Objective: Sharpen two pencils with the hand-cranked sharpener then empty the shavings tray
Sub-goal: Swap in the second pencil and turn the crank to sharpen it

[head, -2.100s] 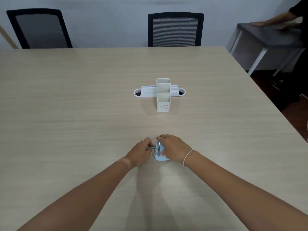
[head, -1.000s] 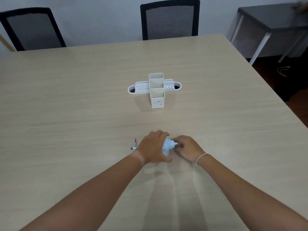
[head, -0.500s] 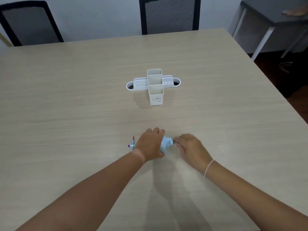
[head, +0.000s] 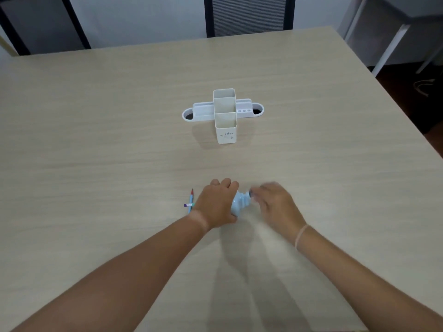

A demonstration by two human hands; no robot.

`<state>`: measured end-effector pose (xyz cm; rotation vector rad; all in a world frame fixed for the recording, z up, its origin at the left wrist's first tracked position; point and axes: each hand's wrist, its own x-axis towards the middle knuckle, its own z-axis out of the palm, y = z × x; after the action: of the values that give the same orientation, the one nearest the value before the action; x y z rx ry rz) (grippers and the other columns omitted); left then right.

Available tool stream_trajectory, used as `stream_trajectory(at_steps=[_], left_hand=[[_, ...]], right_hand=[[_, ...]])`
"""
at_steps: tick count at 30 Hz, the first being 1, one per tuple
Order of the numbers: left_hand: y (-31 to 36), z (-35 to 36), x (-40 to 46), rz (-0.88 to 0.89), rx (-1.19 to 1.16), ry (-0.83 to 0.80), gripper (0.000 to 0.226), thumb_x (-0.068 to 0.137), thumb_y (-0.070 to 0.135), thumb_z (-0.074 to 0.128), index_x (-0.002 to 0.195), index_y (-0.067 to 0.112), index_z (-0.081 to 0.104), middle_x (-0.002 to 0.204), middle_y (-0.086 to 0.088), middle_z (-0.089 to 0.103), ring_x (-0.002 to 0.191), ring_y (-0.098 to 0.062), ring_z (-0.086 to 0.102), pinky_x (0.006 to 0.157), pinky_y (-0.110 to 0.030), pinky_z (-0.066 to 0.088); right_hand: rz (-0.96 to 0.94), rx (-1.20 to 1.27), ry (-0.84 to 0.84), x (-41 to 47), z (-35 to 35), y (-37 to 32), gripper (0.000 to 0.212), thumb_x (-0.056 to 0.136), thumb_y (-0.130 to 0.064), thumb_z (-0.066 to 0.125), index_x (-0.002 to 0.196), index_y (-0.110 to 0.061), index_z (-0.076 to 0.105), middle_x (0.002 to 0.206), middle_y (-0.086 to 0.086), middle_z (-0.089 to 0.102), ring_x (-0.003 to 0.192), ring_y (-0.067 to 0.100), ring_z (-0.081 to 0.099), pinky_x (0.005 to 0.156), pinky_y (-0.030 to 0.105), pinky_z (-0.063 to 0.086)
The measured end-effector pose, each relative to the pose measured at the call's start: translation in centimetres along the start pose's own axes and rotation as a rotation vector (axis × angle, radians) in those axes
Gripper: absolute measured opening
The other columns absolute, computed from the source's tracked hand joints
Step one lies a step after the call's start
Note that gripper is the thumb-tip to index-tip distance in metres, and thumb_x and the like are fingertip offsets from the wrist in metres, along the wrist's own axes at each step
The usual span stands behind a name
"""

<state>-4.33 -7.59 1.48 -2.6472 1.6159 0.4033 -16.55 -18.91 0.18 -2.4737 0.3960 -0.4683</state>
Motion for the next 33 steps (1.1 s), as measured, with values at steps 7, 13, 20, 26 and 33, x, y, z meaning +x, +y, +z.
stream_trajectory(at_steps=[7,13,20,26,33], left_hand=[[0.1,-0.1,0.0,-0.017,-0.016,-0.009,0.057,0.068,0.036,0.07,0.114,0.013,0.045,0.111,-0.006,0.053,0.096,-0.028,0.049,0.073,-0.033,0.04],[0.1,-0.2,0.0,-0.014,-0.012,-0.023,0.055,0.07,0.035,0.069,0.113,0.012,0.045,0.111,-0.007,0.053,0.097,-0.029,0.049,0.074,-0.034,0.04],[0.2,-0.3,-0.1,-0.019,-0.004,-0.029,0.059,0.069,0.036,0.07,0.116,0.013,0.045,0.113,-0.007,0.052,0.098,-0.029,0.049,0.078,-0.037,0.044],[0.0,-0.2,0.2,-0.02,-0.021,-0.036,0.059,0.069,0.037,0.071,0.115,0.012,0.045,0.113,-0.006,0.052,0.098,-0.029,0.049,0.078,-0.035,0.042],[0.0,-0.2,0.1,-0.015,-0.009,-0.032,0.057,0.068,0.037,0.071,0.113,0.013,0.045,0.111,-0.005,0.052,0.096,-0.028,0.048,0.076,-0.034,0.041]], right_hand=[[0.242,-0.118,-0.338,0.3,3.3,2.3,0.015,0.082,-0.004,0.05,0.077,0.0,0.064,0.079,0.02,0.064,0.081,0.031,0.058,0.063,0.029,0.039],[-0.016,0.043,0.009,0.6,-0.2,0.2,0.023,0.082,-0.012,0.049,0.083,0.001,0.069,0.068,0.015,0.067,0.07,0.019,0.051,0.068,0.022,0.038],[0.122,-0.138,-0.285,0.4,3.1,2.4,0.015,0.076,0.002,0.052,0.071,0.001,0.066,0.07,0.02,0.065,0.072,0.031,0.061,0.065,0.031,0.043],[-0.016,0.054,-0.025,0.2,-0.1,0.6,0.03,0.083,-0.017,0.042,0.082,-0.001,0.067,0.068,0.014,0.065,0.071,0.02,0.047,0.069,0.025,0.037],[0.144,-0.046,-0.265,-0.3,3.2,2.1,0.023,0.08,-0.006,0.047,0.072,0.002,0.066,0.068,0.022,0.065,0.069,0.033,0.06,0.066,0.031,0.039]])
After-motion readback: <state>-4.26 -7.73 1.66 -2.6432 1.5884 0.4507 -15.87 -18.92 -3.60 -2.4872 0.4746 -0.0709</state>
